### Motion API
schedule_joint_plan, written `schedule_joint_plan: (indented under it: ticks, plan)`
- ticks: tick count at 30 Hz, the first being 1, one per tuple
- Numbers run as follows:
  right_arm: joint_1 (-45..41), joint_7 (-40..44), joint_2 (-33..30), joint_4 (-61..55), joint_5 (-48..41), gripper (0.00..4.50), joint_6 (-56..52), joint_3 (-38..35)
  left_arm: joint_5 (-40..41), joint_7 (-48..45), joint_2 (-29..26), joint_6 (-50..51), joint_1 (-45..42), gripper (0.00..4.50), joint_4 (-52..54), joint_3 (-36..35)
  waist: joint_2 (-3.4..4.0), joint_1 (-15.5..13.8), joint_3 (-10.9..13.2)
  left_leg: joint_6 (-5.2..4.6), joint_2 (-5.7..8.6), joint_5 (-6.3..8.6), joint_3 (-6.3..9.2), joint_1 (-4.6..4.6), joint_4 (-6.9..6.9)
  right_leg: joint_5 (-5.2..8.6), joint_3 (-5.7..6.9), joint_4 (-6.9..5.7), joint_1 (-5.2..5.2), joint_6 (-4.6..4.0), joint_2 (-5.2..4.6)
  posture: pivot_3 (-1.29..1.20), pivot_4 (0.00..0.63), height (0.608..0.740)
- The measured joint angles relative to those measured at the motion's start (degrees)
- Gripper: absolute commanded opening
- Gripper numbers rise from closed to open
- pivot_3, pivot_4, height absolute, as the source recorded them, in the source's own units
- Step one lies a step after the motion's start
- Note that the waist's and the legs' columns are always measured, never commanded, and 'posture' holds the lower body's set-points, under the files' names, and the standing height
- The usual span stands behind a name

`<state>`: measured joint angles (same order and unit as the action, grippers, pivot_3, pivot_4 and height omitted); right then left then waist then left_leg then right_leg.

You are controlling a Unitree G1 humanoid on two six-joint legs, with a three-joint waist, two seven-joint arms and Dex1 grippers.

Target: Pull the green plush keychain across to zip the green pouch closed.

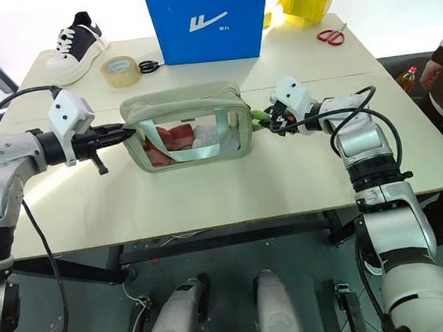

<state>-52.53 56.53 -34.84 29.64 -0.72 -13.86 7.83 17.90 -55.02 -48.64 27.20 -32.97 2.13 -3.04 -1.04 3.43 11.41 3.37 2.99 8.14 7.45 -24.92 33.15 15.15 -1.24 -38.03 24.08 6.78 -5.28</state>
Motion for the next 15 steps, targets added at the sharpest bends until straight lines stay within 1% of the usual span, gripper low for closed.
schedule_joint_plan:
  ticks: [1,6,10,15]
  plan:
    - [-0.1,-0.1,0.0,0.0,0.0,0.03,0.1,-0.1,0.0,0.0,0.0,0.0,0.0,0.0,0.0,0.0,0.0,0.0,0.0,0.0,0.0,0.0,0.0,0.0,0.0,0.0,0.0,0.0,0.0,0.0,0.0,0.0,0.15,0.74]
    - [-0.6,-1.9,0.0,2.5,0.9,0.03,2.2,-0.1,0.0,0.0,0.0,0.0,0.0,0.0,0.0,0.0,0.0,0.0,0.0,0.0,0.0,0.0,0.0,0.0,0.0,0.0,0.0,0.0,0.0,0.0,0.0,0.0,0.15,0.74]
    - [0.1,-5.1,0.1,4.3,4.2,0.03,6.2,1.1,0.1,0.0,0.0,0.0,0.0,0.0,0.0,0.0,-0.01,0.0,0.0,0.0,0.0,0.0,0.0,0.0,0.0,0.0,0.0,0.0,0.0,0.0,0.0,0.0,0.15,0.74]
    - [8.5,-6.4,3.6,3.1,6.7,0.03,8.8,5.3,0.1,-0.1,0.0,0.0,0.0,0.0,0.0,0.0,-0.09,0.0,-0.1,0.0,-0.01,0.0,0.0,0.05,0.0,0.0,0.0,-0.01,-0.05,0.0,0.02,0.0,0.15,0.74]
